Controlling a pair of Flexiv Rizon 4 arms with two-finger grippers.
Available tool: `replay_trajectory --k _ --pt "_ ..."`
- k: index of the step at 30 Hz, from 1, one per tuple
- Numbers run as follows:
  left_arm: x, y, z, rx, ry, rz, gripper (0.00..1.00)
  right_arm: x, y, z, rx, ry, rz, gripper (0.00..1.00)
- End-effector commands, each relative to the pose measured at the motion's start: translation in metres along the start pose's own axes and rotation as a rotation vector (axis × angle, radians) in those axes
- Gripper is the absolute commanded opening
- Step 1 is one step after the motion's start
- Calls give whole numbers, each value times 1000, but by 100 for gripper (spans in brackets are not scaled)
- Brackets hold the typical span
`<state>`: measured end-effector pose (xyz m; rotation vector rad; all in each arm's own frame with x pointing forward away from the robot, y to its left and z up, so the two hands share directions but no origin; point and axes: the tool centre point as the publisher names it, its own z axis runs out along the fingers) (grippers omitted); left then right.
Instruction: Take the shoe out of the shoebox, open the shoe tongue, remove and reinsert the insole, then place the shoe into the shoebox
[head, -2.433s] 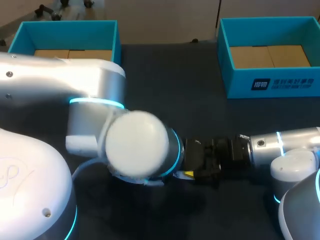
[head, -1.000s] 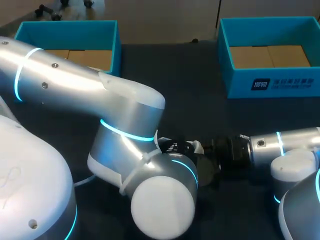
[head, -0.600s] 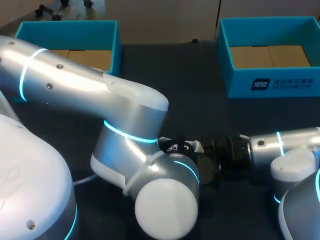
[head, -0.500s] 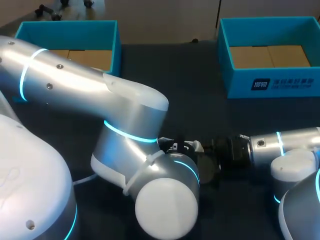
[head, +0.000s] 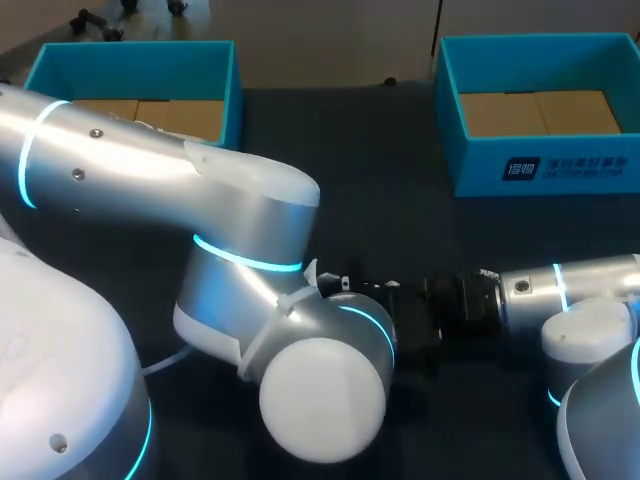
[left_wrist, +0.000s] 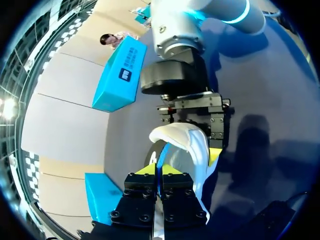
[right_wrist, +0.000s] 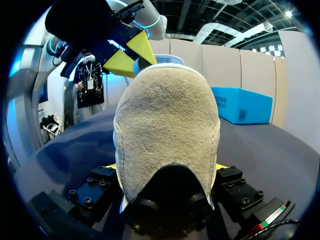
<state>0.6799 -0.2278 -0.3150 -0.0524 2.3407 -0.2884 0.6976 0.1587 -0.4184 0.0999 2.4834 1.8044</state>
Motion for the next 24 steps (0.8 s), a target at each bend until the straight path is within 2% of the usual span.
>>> replay_trajectory --k 1,24 --pt "-11 6 -6 28 15 -30 0 1 1 1 4 0 0 0" --pt "-13 -27 -13 74 9 -130 0 1 1 1 4 0 0 0"
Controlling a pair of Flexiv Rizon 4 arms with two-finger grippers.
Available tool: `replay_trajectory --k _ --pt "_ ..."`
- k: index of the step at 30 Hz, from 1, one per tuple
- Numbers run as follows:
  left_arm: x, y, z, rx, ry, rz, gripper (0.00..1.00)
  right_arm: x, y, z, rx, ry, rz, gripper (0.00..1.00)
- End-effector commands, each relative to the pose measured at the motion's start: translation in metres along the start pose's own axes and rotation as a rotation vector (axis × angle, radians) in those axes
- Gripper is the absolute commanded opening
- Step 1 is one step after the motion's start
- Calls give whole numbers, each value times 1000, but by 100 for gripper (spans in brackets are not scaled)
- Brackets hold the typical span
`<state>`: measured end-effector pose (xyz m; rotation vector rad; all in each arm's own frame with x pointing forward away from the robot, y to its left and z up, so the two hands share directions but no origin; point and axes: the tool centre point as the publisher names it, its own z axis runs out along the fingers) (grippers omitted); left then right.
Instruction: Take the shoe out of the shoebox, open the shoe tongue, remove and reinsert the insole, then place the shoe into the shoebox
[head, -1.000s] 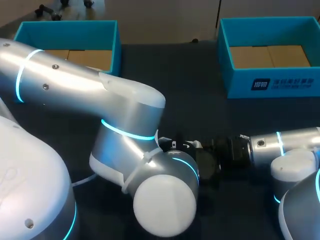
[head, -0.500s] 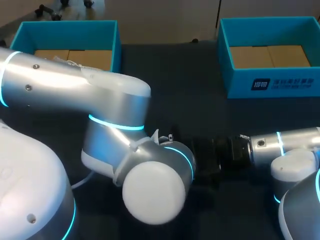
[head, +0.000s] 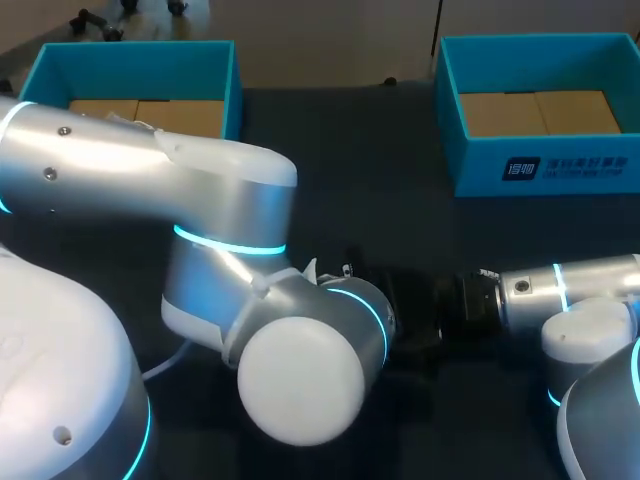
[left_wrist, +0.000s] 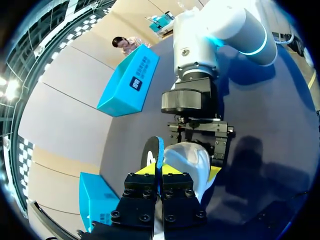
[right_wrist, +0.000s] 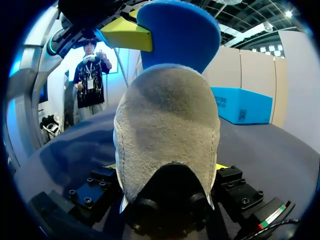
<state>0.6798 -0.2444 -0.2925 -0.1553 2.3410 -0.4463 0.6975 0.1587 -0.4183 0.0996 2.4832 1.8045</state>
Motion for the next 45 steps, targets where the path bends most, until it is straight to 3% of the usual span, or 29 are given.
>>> replay_trajectory --k 1,12,14,16,21,32,45 --pt "1 -6 0 -7 -6 -13 0 1 1 1 5 0 0 0" --pt "5 -19 7 -9 -5 -24 0 1 1 1 5 0 0 0" --pt "6 -21 8 -9 -7 -23 6 1 1 1 5 0 0 0" --pt "6 -24 9 -10 -7 -26 24 1 1 1 5 0 0 0" --pt "5 -23 5 -5 -5 -33 45 1 1 1 5 0 0 0" --pt "8 3 -11 7 10 6 45 1 1 1 5 0 0 0" --pt "1 20 -18 2 27 12 43 1 1 1 5 0 0 0"
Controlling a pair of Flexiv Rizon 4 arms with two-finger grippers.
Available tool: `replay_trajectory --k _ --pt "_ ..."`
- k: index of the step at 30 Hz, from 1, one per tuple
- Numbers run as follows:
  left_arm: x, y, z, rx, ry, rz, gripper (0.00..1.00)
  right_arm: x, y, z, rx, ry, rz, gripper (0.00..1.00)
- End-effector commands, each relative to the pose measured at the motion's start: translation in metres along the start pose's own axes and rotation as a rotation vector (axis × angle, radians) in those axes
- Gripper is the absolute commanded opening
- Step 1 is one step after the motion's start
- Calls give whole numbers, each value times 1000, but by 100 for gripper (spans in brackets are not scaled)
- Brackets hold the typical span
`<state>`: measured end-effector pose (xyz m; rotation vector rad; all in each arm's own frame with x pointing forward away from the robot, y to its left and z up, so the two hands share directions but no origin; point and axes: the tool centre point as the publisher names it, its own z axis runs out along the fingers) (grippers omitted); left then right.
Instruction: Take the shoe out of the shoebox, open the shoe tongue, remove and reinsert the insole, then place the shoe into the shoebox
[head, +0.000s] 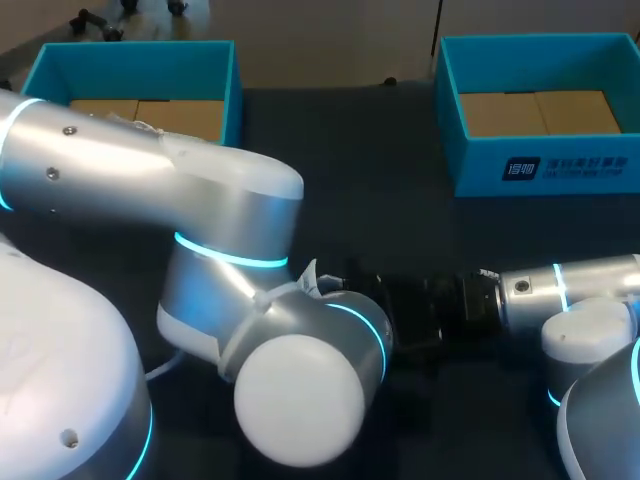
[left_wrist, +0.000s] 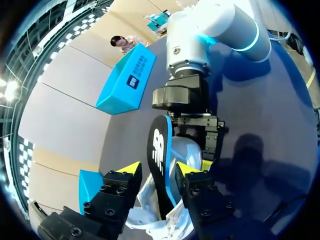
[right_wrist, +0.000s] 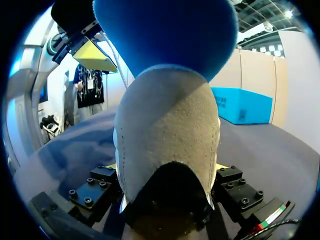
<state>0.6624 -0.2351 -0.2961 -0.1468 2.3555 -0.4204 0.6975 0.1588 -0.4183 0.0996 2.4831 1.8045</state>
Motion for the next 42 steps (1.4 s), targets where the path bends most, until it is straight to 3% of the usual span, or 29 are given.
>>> replay_trajectory --k 1,12,26,32,35,42 --pt "-12 11 -7 22 17 -2 43 1 1 1 5 0 0 0" --pt "-22 11 2 12 44 -19 38 1 1 1 5 0 0 0" --pt "-22 7 17 -2 107 -4 37 1 1 1 5 0 0 0" --pt "-19 8 19 0 114 2 21 1 1 1 5 0 0 0" --pt "-19 7 21 1 112 4 0 1 1 1 5 0 0 0" --pt "-25 3 25 -4 120 -18 0 1 1 1 5 0 0 0"
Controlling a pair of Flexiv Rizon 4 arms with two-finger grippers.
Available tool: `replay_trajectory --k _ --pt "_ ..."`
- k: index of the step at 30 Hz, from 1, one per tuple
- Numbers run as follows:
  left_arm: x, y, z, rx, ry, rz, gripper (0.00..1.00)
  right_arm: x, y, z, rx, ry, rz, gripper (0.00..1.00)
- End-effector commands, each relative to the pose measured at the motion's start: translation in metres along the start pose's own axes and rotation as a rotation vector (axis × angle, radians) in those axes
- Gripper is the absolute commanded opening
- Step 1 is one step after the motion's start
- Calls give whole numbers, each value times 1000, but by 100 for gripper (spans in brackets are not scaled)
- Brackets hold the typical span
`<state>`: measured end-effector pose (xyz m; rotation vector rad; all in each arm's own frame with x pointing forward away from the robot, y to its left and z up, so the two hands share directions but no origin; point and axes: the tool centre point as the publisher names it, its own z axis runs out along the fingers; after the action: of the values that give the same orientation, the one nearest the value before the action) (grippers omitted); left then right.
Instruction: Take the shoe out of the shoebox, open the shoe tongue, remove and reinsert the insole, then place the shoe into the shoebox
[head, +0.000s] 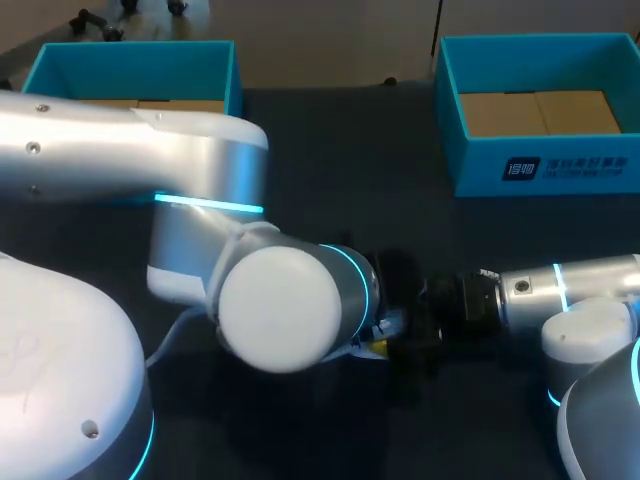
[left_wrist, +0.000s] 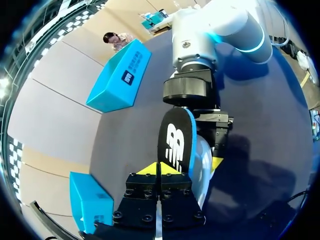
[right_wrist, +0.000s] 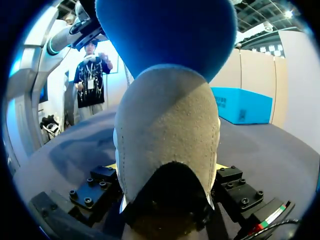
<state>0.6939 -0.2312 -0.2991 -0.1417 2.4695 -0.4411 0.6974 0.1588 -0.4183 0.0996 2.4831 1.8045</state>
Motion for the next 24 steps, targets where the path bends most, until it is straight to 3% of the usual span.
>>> replay_trajectory --k 1,24 --pt "-5 -3 0 3 3 -9 0 1 1 1 5 0 0 0" --pt "-2 3 -53 42 -20 -11 0 1 1 1 5 0 0 0"
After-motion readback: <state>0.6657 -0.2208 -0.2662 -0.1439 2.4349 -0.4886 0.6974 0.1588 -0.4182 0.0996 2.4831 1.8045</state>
